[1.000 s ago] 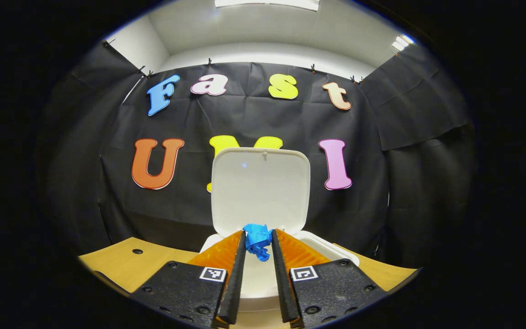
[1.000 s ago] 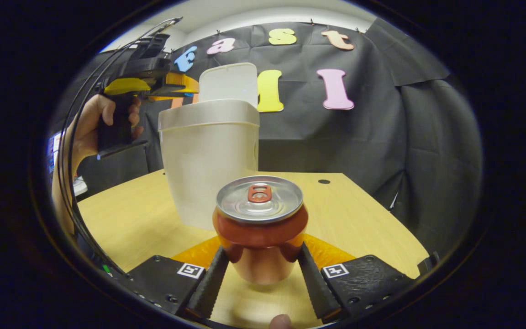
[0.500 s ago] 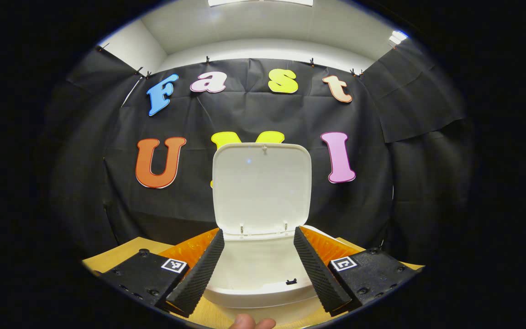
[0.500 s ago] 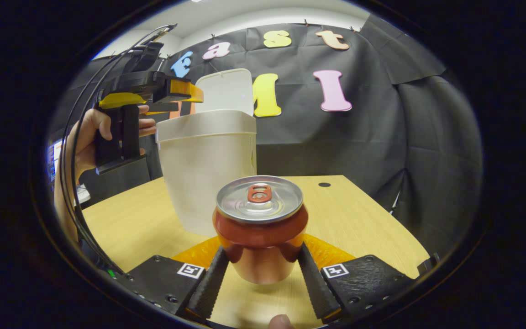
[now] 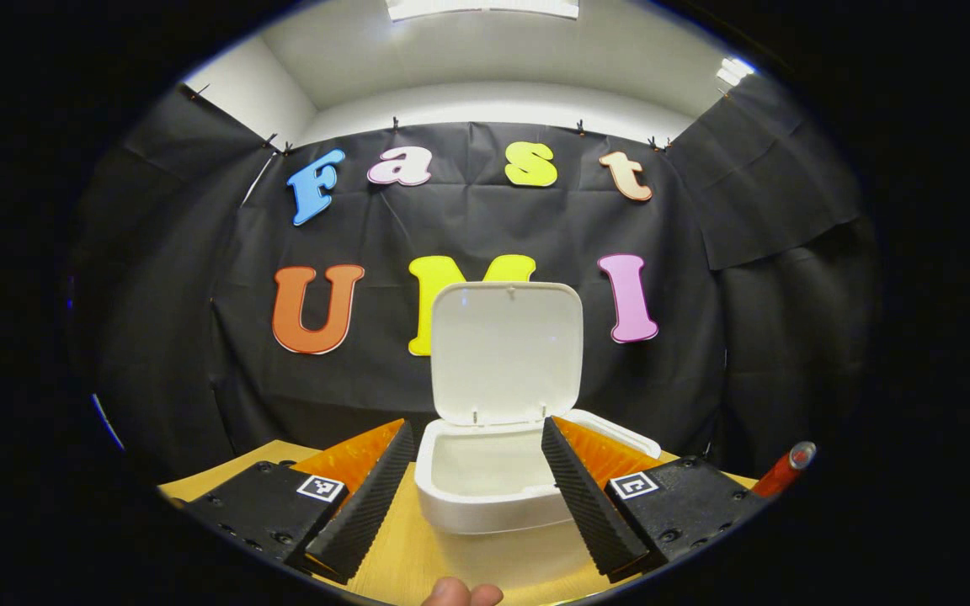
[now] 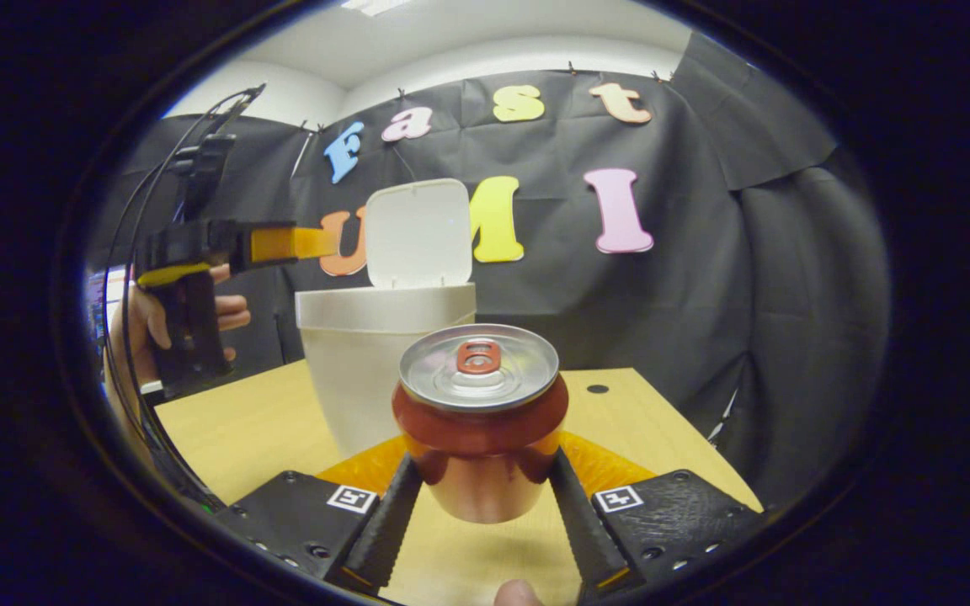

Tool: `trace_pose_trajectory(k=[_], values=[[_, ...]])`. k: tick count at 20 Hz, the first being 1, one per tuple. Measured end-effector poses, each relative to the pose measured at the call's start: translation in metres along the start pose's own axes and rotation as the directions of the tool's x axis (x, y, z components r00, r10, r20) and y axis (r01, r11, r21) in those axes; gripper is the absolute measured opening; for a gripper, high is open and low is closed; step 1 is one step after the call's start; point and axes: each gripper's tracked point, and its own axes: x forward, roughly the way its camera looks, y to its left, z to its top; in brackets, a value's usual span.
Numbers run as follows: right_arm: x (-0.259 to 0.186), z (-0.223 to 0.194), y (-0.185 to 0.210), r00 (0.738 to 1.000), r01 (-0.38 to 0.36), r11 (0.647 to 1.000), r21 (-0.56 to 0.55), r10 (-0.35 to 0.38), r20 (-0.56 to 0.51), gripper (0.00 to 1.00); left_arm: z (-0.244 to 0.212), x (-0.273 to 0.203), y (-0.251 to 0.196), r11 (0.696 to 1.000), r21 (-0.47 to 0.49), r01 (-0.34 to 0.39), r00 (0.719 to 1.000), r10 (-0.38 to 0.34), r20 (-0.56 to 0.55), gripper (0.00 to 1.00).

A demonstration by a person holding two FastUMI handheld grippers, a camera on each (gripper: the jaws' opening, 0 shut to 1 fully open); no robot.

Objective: Press the lid of the desktop garbage bin to open it, pick up the crumpled paper on the desktop and throw it into the bin, then pick up the pop can on the desktop and drop it into the bin, and finally close the garbage bin lid.

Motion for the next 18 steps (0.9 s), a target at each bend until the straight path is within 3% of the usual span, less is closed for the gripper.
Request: trace_pose_trajectory(k=[10, 18], values=[[0.035, 0.109, 0.039, 0.985, -0.076, 0.996, -0.045, 0.082, 0.151, 0.78, -0.047, -0.066, 0.076, 0.994, 0.020, -0.111, 0.992, 0.111, -0.057, 0.98], [0.082, 0.176, 0.071, 0.971, -0.133, 0.989, -0.063, 0.143, 0.192, 0.78, -0.078, -0.088, 0.084, 0.994, 0.003, -0.109, 0.986, 0.108, -0.123, 0.99]])
